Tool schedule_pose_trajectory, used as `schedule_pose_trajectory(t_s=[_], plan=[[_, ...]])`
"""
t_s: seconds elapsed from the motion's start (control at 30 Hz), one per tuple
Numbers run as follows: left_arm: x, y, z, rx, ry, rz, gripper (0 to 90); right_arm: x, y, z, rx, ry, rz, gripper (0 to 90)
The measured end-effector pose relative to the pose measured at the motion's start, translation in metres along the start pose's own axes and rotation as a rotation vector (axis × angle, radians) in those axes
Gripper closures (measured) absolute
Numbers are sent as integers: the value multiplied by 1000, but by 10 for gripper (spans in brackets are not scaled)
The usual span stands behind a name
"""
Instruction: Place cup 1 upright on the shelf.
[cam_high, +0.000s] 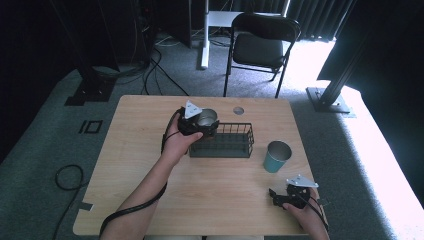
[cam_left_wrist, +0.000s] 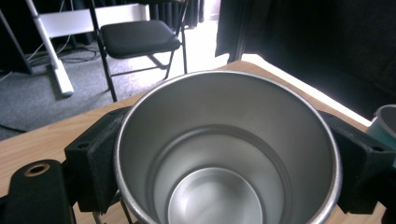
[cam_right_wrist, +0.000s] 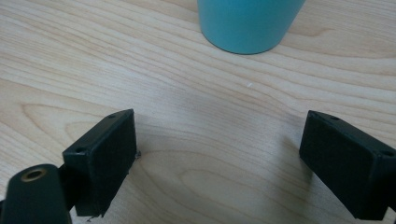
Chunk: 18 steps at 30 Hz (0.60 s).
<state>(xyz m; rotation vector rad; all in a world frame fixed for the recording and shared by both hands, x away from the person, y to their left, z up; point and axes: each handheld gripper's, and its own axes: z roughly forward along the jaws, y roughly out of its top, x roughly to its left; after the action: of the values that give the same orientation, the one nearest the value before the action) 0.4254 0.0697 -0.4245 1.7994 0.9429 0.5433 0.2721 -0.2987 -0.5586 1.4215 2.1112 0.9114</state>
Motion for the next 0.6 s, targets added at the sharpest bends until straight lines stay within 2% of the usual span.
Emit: schedule_pose_trajectory(t_s=[0.07,0.23,0.33,0.4,0.6], plan=[[1,-4,4,14,14,11,139,0,0,0,0,0,-1,105],[5,-15,13,32,22,-7,139,0,0,0,0,0,0,105],[6,-19,16,39,26,0,139,0,0,0,0,0,1,105],[5,-21,19,50,35,19,139,0,0,0,0,0,0,105],[6,-27,24,65,44,26,139,0,0,0,0,0,1,105]])
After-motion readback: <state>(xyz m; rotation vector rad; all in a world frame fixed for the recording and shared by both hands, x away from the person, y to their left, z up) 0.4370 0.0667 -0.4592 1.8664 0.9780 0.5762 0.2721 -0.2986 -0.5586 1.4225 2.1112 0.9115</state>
